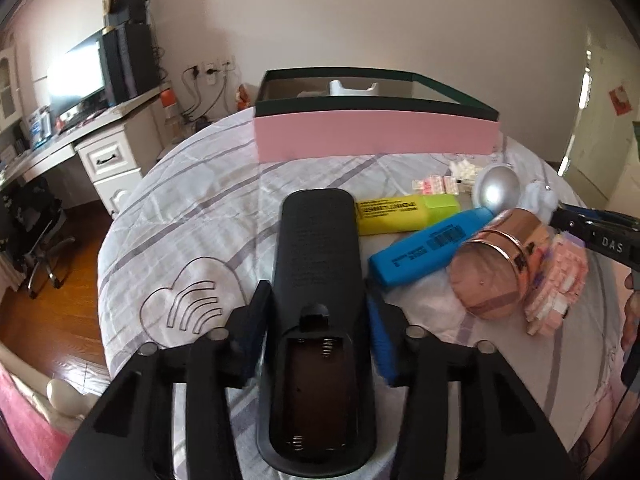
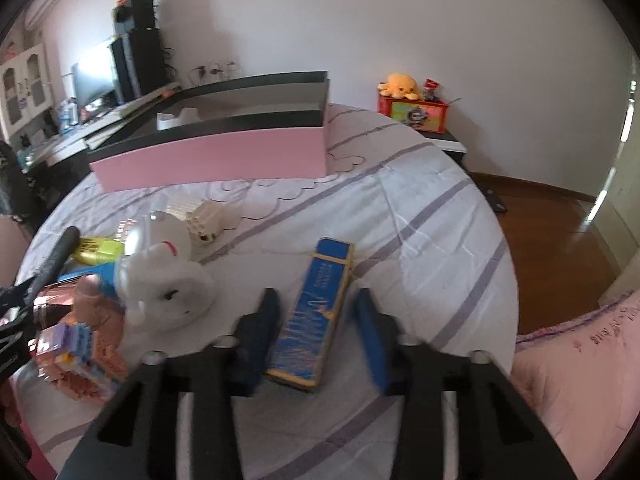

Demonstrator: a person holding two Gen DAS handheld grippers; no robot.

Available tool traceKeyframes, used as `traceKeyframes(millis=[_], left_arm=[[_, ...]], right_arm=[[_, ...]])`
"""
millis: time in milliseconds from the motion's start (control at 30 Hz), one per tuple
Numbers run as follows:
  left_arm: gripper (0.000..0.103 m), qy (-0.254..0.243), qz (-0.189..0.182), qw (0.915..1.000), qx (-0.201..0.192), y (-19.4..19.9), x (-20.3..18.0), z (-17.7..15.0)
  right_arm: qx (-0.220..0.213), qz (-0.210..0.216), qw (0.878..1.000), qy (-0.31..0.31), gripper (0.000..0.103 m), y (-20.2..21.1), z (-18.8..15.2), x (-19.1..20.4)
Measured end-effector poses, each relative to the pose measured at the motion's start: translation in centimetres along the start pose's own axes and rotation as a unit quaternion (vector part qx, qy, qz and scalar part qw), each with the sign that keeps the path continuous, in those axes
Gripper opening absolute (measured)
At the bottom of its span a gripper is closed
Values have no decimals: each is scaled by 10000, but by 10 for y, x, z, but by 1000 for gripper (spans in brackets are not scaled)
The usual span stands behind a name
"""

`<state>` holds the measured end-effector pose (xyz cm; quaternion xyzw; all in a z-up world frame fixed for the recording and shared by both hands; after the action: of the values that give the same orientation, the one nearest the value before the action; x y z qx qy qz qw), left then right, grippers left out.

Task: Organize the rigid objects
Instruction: 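Grasp the black device with the left tool while the right tool grasps the blue-gold box, then carry the black device and blue-gold box into the pink box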

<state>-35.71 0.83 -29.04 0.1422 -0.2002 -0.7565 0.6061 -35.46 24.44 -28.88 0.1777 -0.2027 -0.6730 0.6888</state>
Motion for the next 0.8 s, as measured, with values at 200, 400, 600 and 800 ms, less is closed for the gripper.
traceKeyframes(millis=[200, 400, 600, 800], left_arm=[[44, 21, -40, 10000, 23, -1, 0, 1], [44, -58, -16, 10000, 8, -6, -2, 2], [44, 19, -20, 10000, -35, 0, -1, 6], [44, -15, -91, 9998, -200, 17, -2, 23]], right_arm=[[39, 119, 9999, 73, 21, 1, -2, -1], [-26, 35, 9997, 259, 21, -2, -1, 1], [-97, 204, 9996, 144, 21, 6, 1, 2], [-269, 517, 9983, -67, 21, 25, 12, 6]])
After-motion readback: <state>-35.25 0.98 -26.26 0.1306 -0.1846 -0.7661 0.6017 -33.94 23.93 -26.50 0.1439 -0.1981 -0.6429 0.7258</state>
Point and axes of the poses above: each gripper's, at about its wrist camera, not at the fingertips, and y roughly against the way its jaws point, x to its left, z to its top, the point moved 9 cm from there along -y, roughly the way its jaws point, and after that the axes turned 14 degrees about -x, right-handed, at the moved point
